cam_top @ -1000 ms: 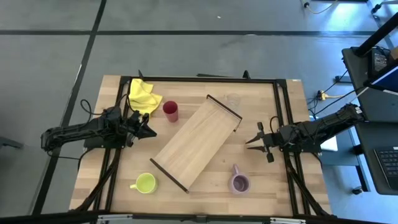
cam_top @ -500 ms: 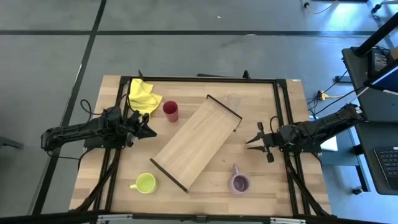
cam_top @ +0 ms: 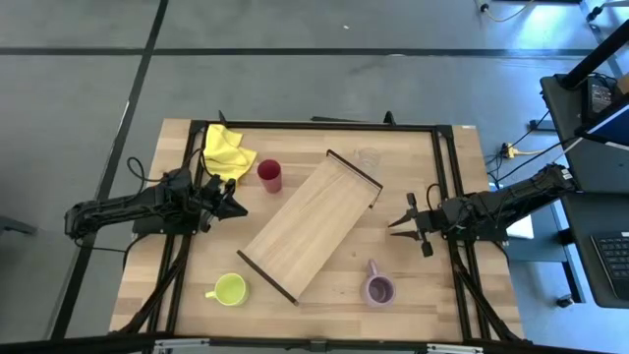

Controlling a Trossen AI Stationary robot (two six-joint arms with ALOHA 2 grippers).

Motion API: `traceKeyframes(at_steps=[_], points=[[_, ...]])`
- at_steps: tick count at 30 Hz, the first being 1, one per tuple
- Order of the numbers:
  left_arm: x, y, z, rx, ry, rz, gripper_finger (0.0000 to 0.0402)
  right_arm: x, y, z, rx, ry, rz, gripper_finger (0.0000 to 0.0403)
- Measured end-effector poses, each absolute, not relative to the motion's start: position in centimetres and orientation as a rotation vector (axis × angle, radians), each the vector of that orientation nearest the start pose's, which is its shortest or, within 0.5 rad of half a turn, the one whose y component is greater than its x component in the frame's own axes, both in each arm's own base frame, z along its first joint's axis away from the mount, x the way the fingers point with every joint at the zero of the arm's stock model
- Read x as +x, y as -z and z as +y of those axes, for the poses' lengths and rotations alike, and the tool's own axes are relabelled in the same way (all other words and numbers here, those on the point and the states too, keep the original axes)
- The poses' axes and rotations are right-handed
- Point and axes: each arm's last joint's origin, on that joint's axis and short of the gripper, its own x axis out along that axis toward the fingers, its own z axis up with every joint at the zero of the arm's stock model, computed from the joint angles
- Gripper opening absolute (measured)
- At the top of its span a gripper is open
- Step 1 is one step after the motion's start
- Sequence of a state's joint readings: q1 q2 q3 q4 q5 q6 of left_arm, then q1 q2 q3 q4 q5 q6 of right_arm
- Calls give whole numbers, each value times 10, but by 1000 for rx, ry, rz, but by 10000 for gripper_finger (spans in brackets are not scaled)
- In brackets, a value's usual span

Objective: Stack small to large cups/mugs on shelf

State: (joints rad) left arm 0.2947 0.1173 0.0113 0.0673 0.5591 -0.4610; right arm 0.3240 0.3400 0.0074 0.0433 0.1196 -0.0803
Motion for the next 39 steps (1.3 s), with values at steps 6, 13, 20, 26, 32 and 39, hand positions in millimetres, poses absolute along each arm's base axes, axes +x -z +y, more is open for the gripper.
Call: traceKeyframes(at_steps=[6,13,20,26,32,39], points=[[100,-165,14,-475,251,96,19,110,-141,33,-157,-216,272,110],[100,-165,14,-475,252,96,19,111,-144,27,-692,-92,236,110],[100,-165,14,-475,252,96,19,113,-149,28,-898,-119,166,110],[100,-165,14,-474,252,96,19,113,-153,30,-962,-146,105,110],[100,-165,14,-475,252,96,19,114,-171,32,-724,-122,-80,110],[100,-165,14,-475,252,96,19,111,-186,38,-338,-334,-255,110]])
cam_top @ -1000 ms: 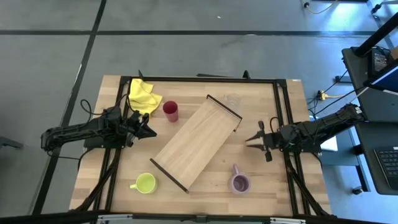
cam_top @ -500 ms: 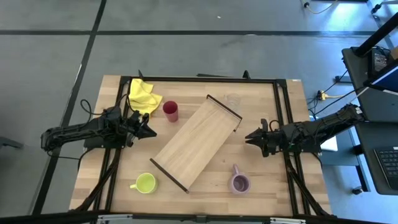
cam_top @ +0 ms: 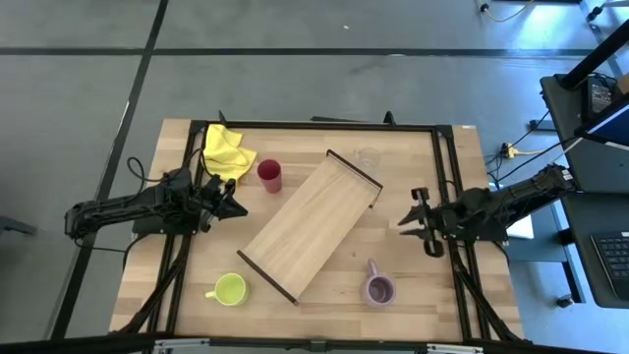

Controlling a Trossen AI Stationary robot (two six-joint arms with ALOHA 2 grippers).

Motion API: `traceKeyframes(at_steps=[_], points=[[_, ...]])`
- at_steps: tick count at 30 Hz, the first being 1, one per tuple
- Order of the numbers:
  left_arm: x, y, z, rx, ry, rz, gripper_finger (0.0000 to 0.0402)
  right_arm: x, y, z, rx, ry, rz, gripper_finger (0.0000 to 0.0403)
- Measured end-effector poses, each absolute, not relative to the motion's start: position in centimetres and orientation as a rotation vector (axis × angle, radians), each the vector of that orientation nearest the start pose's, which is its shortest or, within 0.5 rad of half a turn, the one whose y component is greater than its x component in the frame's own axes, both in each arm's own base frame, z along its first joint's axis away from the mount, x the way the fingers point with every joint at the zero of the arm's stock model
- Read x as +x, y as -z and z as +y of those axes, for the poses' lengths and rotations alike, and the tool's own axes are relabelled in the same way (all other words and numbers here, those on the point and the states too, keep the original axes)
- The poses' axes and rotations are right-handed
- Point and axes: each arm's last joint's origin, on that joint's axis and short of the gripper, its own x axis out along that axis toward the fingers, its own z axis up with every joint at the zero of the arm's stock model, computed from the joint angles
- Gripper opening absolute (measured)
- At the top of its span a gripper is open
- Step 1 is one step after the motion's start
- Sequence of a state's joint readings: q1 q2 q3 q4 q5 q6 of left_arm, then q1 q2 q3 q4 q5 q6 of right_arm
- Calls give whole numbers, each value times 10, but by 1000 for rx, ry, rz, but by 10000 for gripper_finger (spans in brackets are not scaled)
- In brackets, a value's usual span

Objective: Stack small to large cups/mugs on shelf
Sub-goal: Put the transparent mug on the shelf

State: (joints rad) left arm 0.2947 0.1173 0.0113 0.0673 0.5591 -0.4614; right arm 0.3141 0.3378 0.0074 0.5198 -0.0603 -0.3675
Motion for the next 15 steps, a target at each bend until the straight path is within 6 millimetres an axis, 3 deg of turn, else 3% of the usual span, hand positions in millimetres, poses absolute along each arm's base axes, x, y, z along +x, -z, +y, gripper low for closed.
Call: traceKeyframes(at_steps=[4,9,12,15], points=[[100,-165,14,-475,252,95,19,105,-205,37,-342,-333,-461,110],[100,-165,14,-474,251,95,19,84,-240,25,-183,-104,-850,110],[100,-165,14,-475,252,96,19,74,-248,17,-82,26,-962,110],[100,-165,14,-475,252,96,19,64,-254,12,53,48,-1075,110]])
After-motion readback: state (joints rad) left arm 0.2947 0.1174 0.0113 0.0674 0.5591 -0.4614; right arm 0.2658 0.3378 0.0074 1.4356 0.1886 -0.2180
